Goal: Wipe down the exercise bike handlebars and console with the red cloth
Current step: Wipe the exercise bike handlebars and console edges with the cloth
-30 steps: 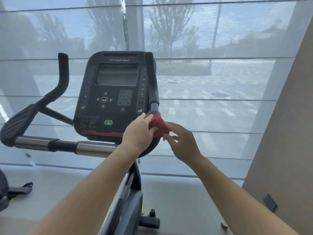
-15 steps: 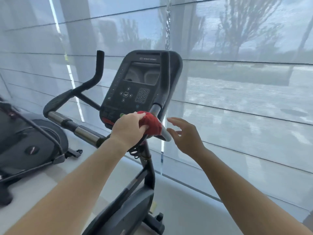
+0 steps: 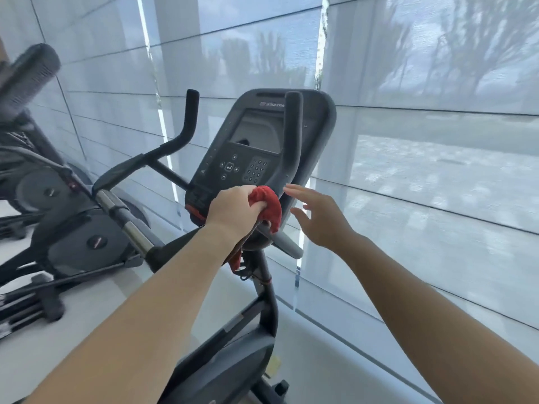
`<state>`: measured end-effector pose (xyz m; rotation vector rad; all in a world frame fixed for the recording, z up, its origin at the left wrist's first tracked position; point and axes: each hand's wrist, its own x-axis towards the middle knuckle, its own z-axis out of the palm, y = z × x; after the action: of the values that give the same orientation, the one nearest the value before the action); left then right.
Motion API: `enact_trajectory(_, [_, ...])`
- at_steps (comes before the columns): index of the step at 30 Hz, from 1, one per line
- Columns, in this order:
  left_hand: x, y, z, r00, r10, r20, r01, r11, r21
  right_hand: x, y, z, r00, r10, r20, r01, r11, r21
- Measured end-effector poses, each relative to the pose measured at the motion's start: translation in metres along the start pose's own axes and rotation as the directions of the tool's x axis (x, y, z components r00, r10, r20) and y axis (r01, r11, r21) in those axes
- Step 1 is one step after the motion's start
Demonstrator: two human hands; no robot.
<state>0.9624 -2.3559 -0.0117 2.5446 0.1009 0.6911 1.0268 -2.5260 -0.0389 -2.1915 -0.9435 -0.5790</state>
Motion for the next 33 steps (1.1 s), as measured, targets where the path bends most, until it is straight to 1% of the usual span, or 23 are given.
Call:
enact_trajectory(4, [0.012,0.003,0.003,1.0,0.014,0.024,-0.015,0.999,0.047,0.023,0.015,-0.008,0.999,-0.049,0.013,0.05,0.995,-0.083])
enact_trajectory(6, [0.014,0.003,0.001,0.998,0.008,0.061,-0.012,0.998,0.066,0.032,0.019,-0.009,0.995,-0.094,0.033,0.097,0.988,-0.122])
enact_trajectory(10, [0.014,0.006,-0.005,0.992,-0.026,0.124,0.007,0.989,0.151,0.049,0.028,-0.006,0.966,-0.182,0.183,0.222,0.947,-0.231])
enact_trajectory(13, [0.013,0.009,-0.006,0.991,-0.057,0.123,0.033,0.982,0.189,0.062,0.04,-0.006,0.937,-0.257,0.236,0.311,0.923,-0.229])
enact_trajectory(15, [0.014,0.013,-0.001,0.992,-0.088,0.089,0.068,0.977,0.2,0.07,0.048,-0.008,0.918,-0.316,0.238,0.368,0.904,-0.217])
enact_trajectory(18, [0.02,0.024,0.012,0.992,-0.129,-0.01,0.128,0.971,0.201,0.082,0.058,-0.01,0.886,-0.398,0.237,0.444,0.875,-0.191])
enact_trajectory(23, [0.022,0.034,0.023,0.98,-0.187,-0.071,0.199,0.943,0.266,0.093,0.074,-0.01,0.834,-0.494,0.245,0.536,0.831,-0.148])
enact_trajectory(29, [0.003,0.042,0.024,0.97,-0.191,-0.149,0.229,0.923,0.31,0.093,0.082,-0.016,0.795,-0.55,0.257,0.582,0.811,-0.063])
enact_trajectory(33, [0.009,0.048,0.029,0.958,-0.213,-0.193,0.27,0.9,0.343,0.089,0.085,-0.016,0.804,-0.545,0.238,0.57,0.82,-0.048])
